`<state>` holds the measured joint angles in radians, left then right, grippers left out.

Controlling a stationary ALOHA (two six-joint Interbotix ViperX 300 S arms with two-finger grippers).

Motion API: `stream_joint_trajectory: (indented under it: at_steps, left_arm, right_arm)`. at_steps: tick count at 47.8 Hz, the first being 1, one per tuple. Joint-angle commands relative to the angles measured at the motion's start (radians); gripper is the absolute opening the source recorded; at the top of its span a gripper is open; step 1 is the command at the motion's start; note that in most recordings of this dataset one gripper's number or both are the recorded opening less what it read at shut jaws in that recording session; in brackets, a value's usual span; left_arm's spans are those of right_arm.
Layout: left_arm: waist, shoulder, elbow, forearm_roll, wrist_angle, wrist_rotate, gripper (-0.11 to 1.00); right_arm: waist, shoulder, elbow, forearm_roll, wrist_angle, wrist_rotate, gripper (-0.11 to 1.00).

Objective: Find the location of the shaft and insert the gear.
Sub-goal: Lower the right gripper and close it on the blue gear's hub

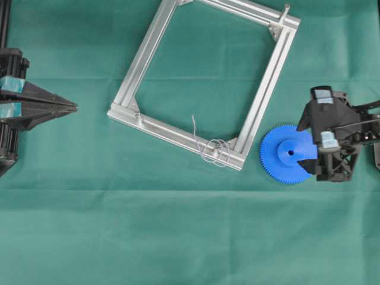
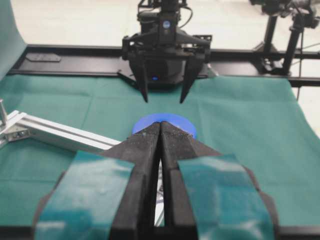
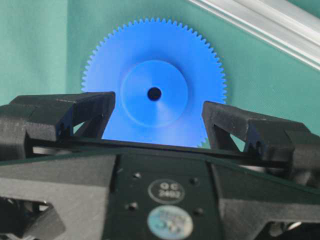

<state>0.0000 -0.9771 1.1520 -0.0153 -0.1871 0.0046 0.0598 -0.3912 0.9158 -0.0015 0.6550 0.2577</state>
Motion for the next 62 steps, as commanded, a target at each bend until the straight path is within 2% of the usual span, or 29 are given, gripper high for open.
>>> stream_joint_trajectory:
  at_steps: [1,17,35,62]
  left_arm:
    - [0.003,0.003,-0.026,-0.002,-0.003,-0.002,0.01]
    - [0.003,0.003,-0.026,-0.003,-0.005,-0.002,0.00]
    - [0.003,0.003,-0.025,-0.002,-0.003,-0.005,0.00]
    - [0.003,0.005,-0.025,-0.002,-0.003,-0.006,0.01]
  right_arm:
    - [0.006,0.025,-0.012,-0.002,-0.026,0.003,0.93]
    - [0.009,0.103,0.009,0.000,-0.103,0.006,0.93]
    - [0.009,0.144,0.069,-0.002,-0.221,0.083,0.93]
    - [0.009,0.199,0.063,-0.005,-0.241,0.084,0.93]
